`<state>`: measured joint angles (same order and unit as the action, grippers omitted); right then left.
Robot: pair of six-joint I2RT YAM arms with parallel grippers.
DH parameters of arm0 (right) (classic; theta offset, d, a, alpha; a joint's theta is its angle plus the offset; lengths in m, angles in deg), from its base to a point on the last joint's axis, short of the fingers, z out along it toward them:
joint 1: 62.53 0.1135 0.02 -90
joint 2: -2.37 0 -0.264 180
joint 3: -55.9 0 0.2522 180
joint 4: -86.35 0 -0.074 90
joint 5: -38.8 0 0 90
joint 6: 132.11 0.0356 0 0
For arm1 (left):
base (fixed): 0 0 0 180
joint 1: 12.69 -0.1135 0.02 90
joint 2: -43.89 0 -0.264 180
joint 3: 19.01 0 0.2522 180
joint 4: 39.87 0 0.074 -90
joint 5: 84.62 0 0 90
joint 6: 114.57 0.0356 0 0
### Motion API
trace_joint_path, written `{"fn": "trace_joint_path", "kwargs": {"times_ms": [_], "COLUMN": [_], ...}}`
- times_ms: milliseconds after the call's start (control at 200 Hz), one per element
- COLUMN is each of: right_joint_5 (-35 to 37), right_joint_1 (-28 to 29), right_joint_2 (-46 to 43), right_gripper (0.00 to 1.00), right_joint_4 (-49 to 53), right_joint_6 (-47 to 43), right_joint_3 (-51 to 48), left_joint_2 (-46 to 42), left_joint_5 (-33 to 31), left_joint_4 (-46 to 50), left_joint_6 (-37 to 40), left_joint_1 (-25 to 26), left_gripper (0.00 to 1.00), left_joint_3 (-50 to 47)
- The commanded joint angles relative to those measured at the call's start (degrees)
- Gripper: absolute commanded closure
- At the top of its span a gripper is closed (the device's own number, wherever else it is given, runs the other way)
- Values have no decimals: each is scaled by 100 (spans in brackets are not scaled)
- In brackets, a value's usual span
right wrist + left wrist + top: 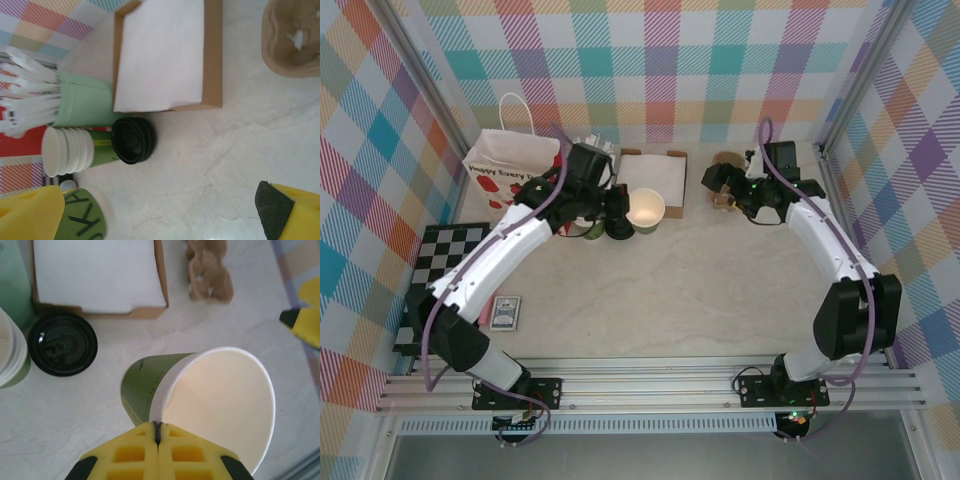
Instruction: Pack the takeout coffee
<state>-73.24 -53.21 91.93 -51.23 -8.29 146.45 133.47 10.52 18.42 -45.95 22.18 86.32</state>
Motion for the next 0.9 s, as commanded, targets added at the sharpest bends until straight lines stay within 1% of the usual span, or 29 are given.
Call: {"fn": "trace_joint_path", "kwargs": {"times_ms": [0,135,250,405,560,695,800,895], "right_joint_5": [-220,-6,86,99,130,136,-313,-319], "right_joint_1": [73,194,253,284,333,377,483,671], "right_joint_2": [289,512,580,597,626,683,855,1069], "right_gripper": [0,0,0,0,0,0,0,0], "right_joint_4": [209,467,549,539,566,637,702,719], "right_joint_6": [4,-190,-262,-274,-303,-431,-886,-1223], "right_joint_3": [149,288,271,213,238,327,503,657], "left_joint_2": [303,580,780,932,987,1026,1035,1047], "left_joint_5": [145,296,606,752,1041,1174,1164,1106], "left_joint_4": [92,-411,-677,-648,-900,-822,-656,-557], "left_joint_6": [449,442,547,702,974,1182,1325,1429], "left_joint_1": [257,351,358,370,371,379,384,389], "left_gripper": [100,100,100,100,100,100,100,100], "left_joint_3": [-227,-607,-835,-940,-1193,-1182,-1190,-1203]}}
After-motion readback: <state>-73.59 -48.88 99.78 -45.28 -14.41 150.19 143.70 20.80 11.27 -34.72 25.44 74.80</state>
